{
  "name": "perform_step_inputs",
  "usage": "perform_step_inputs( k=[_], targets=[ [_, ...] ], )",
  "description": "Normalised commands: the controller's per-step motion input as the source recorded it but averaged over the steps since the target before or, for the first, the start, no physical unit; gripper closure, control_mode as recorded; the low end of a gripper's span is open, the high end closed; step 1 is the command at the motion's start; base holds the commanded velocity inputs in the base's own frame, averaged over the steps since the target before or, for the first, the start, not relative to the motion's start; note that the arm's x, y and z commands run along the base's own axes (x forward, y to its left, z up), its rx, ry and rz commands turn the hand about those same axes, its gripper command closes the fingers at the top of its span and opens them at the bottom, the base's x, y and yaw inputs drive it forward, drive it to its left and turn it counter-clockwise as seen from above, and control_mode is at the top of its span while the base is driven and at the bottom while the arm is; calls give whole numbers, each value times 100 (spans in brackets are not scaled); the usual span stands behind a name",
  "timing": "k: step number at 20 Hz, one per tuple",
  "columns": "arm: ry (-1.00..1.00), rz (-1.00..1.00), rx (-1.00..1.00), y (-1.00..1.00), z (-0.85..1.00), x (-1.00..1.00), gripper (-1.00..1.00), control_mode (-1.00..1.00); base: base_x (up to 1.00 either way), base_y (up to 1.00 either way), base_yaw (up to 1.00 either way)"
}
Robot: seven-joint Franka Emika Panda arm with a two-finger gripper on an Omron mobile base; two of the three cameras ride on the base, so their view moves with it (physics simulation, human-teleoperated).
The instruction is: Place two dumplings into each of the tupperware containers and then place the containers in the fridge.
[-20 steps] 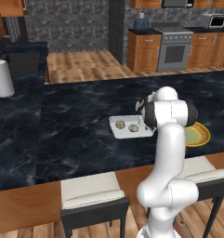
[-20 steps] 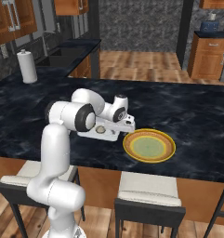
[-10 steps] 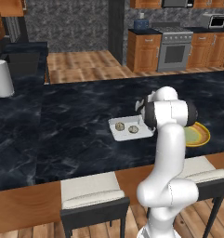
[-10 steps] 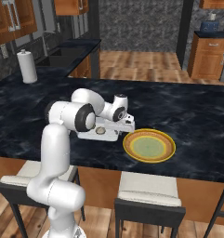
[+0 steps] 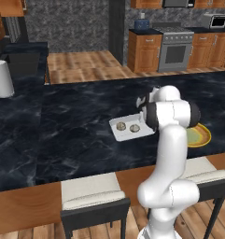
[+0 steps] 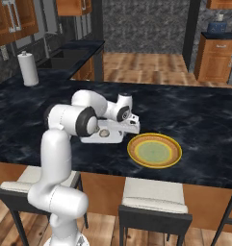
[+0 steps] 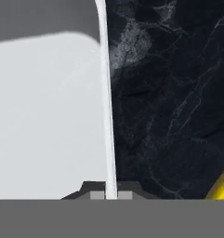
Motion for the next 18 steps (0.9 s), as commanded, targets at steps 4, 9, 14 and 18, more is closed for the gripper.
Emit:
perform_step_inputs(
  k=[4,9,14,18],
  targets=[
    [2,-9,0,3,100,-30,100,-100,0,0,0],
    [0,-5,0,6,100,-53,100,-100,0,0,0],
    [0,-22,0,6,100,-90,100,-100,0,0,0],
    [0,-32,0,21,82,-89,100,-100,0,0,0]
  ],
)
